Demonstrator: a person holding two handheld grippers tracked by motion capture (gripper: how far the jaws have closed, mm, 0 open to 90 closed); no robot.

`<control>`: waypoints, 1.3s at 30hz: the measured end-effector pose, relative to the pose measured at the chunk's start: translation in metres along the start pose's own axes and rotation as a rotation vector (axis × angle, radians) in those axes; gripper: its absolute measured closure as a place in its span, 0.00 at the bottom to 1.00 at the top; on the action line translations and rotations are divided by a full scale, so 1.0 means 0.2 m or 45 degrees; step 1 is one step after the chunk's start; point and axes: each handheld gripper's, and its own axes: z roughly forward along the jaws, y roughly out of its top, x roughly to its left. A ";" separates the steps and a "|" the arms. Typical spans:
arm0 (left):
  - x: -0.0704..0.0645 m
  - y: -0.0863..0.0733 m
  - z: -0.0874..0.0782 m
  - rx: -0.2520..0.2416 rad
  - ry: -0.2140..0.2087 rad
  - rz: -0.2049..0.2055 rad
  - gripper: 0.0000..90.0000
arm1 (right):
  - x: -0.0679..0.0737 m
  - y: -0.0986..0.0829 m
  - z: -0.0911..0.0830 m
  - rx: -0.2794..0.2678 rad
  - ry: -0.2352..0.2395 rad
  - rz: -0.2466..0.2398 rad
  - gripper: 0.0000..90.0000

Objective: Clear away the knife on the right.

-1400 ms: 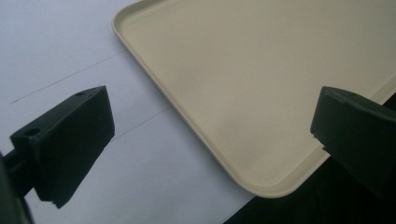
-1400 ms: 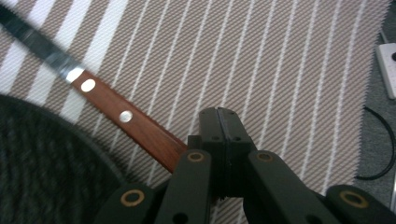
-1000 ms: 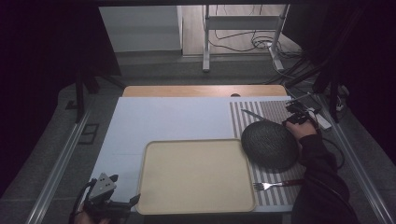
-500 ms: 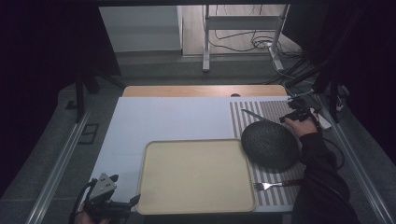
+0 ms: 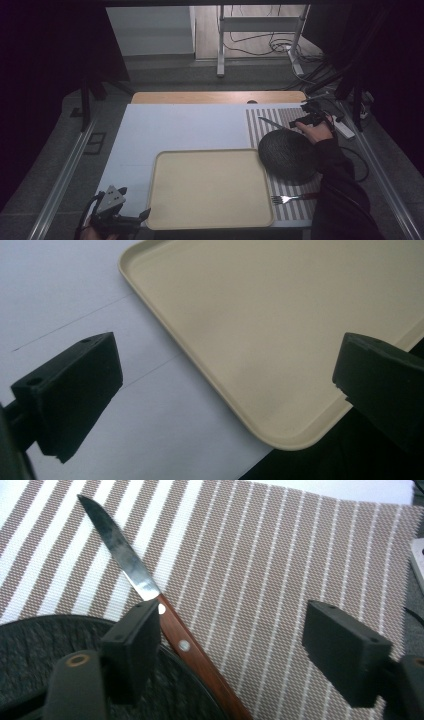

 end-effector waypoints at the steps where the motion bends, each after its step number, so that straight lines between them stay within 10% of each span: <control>1: 0.00 0.00 0.00 0.000 0.000 0.000 0.00 | 0.01 0.00 0.01 -0.005 0.004 -0.001 0.24; 26: 0.00 0.00 0.00 0.006 0.003 0.006 0.00 | 0.10 0.07 0.19 0.084 0.033 -0.108 0.20; 39: -0.01 0.00 0.00 0.008 0.005 0.011 0.00 | 0.07 0.06 0.17 0.117 0.087 -0.190 0.75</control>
